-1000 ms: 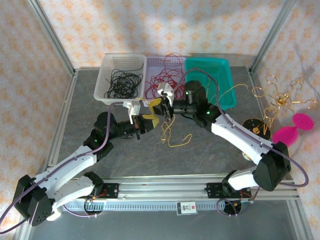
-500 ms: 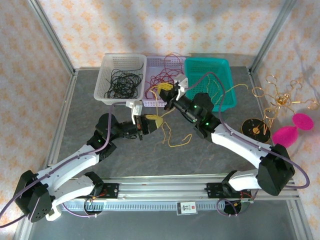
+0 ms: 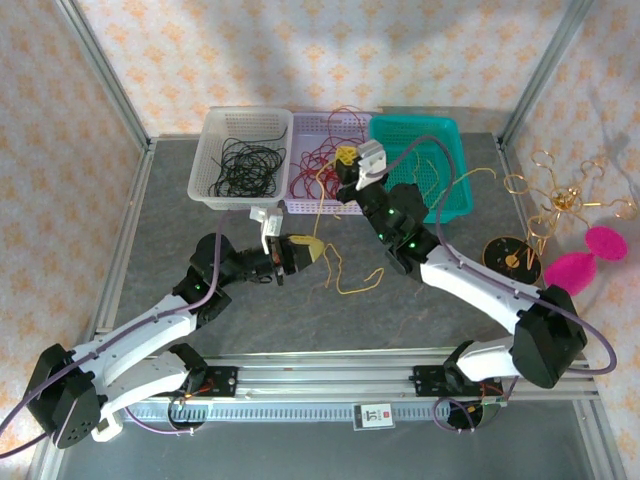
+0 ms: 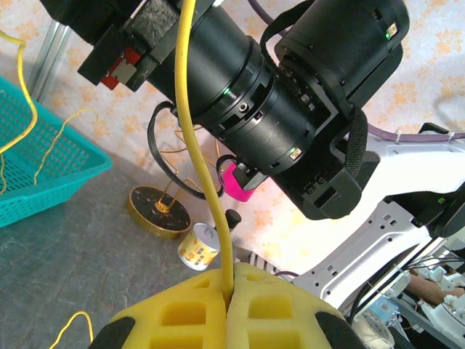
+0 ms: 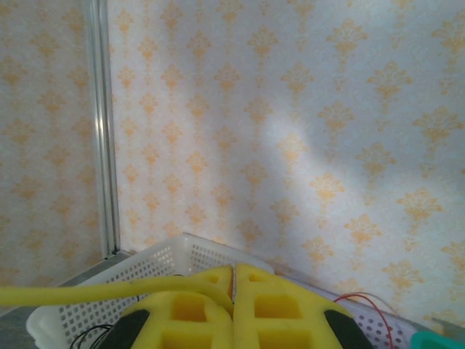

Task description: Untangle the cables

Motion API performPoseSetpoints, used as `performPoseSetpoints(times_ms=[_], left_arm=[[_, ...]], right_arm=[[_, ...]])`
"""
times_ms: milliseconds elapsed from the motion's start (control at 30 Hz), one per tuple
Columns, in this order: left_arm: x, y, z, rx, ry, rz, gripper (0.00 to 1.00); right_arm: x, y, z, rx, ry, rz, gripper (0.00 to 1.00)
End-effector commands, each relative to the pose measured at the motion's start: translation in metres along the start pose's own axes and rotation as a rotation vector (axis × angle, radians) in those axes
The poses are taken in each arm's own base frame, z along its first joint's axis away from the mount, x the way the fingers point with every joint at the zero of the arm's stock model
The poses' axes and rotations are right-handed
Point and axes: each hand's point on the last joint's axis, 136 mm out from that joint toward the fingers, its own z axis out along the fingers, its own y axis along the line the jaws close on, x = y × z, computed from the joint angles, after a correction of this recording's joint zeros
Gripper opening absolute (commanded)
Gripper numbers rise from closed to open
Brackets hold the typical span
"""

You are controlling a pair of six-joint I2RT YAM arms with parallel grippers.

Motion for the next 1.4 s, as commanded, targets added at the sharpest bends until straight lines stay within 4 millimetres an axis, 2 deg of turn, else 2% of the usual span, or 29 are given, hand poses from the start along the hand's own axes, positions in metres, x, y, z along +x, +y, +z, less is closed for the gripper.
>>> performPoseSetpoints(times_ms=[0,67,133,267,400,500,600,700,800,1033,1167,1367], left_arm=[[-0.003,0.000,0.000,-0.019,-0.019,0.000,0.25],[-0.008,0.004,0.000,-0.049,-0.038,0.001,0.42],[-0.012,0.008,-0.003,-0.081,-0.061,0.012,0.48],[-0.016,0.016,-0.011,-0.160,-0.085,0.034,0.55],[-0.011,0.023,-0.015,-0.206,-0.070,0.041,0.58],[-0.006,0.029,-0.015,-0.226,-0.056,0.033,0.58],[-0.003,0.032,-0.017,-0.237,-0.053,0.024,0.58],[0.000,0.036,-0.019,-0.255,-0.049,0.024,0.58],[0.003,0.039,-0.020,-0.274,-0.041,0.026,0.57],[0.011,0.049,-0.021,-0.298,-0.031,0.013,0.57],[0.016,0.056,-0.018,-0.317,-0.011,0.016,0.57],[0.020,0.064,-0.012,-0.331,0.016,0.029,0.57]], right_arm=[[-0.027,-0.021,0.011,0.083,-0.022,-0.023,0.00],[-0.021,-0.030,0.018,0.105,0.037,-0.012,0.00],[-0.011,-0.051,0.025,0.160,0.109,0.006,0.00],[0.016,-0.124,0.027,0.333,0.257,0.119,0.00],[0.040,-0.190,0.024,0.507,0.363,0.140,0.00],[0.063,-0.230,0.023,0.625,0.420,0.146,0.00],[0.081,-0.266,0.026,0.672,0.421,0.199,0.00],[0.103,-0.292,0.037,0.677,0.452,0.262,0.00],[0.132,-0.308,0.049,0.677,0.497,0.291,0.00],[0.192,-0.320,0.063,0.648,0.587,0.296,0.00],[0.226,-0.322,0.062,0.637,0.664,0.300,0.00],[0.272,-0.321,0.047,0.643,0.758,0.275,0.00]])
